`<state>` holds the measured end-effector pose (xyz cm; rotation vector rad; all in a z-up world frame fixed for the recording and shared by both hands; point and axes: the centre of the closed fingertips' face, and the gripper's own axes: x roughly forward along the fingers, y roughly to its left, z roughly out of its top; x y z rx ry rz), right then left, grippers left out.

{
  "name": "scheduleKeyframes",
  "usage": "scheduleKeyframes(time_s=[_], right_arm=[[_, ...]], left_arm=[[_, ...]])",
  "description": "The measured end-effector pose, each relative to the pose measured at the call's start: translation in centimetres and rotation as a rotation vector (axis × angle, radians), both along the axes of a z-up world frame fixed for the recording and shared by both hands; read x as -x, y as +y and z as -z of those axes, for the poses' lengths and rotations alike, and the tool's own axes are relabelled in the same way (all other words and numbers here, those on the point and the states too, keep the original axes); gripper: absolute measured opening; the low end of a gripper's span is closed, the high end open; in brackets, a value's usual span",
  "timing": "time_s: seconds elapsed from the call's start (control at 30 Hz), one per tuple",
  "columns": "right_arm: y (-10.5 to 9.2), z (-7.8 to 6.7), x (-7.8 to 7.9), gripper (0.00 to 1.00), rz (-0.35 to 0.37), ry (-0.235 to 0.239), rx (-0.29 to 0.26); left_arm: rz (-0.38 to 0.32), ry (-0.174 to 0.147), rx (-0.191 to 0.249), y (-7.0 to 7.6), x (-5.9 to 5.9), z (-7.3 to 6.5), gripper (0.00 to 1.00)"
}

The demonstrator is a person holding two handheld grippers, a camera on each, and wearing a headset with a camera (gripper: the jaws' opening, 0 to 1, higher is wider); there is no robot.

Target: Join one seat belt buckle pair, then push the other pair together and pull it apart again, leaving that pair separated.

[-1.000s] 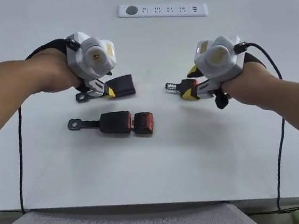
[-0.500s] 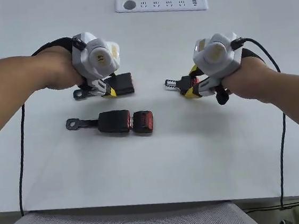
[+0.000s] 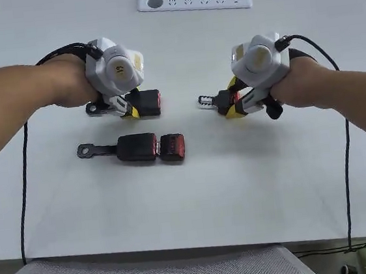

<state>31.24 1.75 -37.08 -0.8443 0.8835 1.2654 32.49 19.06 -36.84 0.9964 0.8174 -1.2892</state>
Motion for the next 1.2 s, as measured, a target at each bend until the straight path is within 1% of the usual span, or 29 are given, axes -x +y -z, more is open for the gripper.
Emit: scheduleKeyframes(time_s=[0.1,0.3,0.47,0.6,0.77,0.83,1.03,1.13,1.2], right_arm=[[0.1,0.1,0.0,0.33,-0.016,0.005,0.009],[0.1,0.2,-0.2,0.34,-0.001,0.001,0.008],[0.8,0.3,-0.5,0.34,0.019,-0.017,-0.021],[1.8,0.3,-0.7,0.34,0.017,-0.019,-0.03],[3.2,0.3,-0.7,0.34,0.006,-0.02,-0.039],[3.9,0.3,-0.6,0.34,-0.008,-0.03,-0.043],[6.2,0.1,-0.4,0.34,-0.005,-0.039,-0.065],[6.9,0.0,-0.3,0.34,-0.009,-0.037,-0.064],[7.2,0.2,-0.5,0.33,-0.021,-0.035,-0.06]], left_arm=[[-0.004,0.005,0.004,0.0,0.0,0.0,0.33],[-0.004,0.006,0.003,0.0,0.0,0.1,0.32],[-0.007,0.008,-0.002,0.0,0.0,0.1,0.32],[-0.007,0.009,-0.003,0.0,0.1,0.1,0.32],[-0.011,0.021,0.009,0.1,0.0,0.1,0.32],[-0.013,0.023,0.011,0.0,0.1,0.1,0.32],[-0.011,0.021,0.003,0.0,0.1,0.2,0.32],[-0.013,0.017,0.002,0.0,0.0,0.3,0.32],[-0.014,0.017,-0.001,0.1,-0.1,0.4,0.32]])
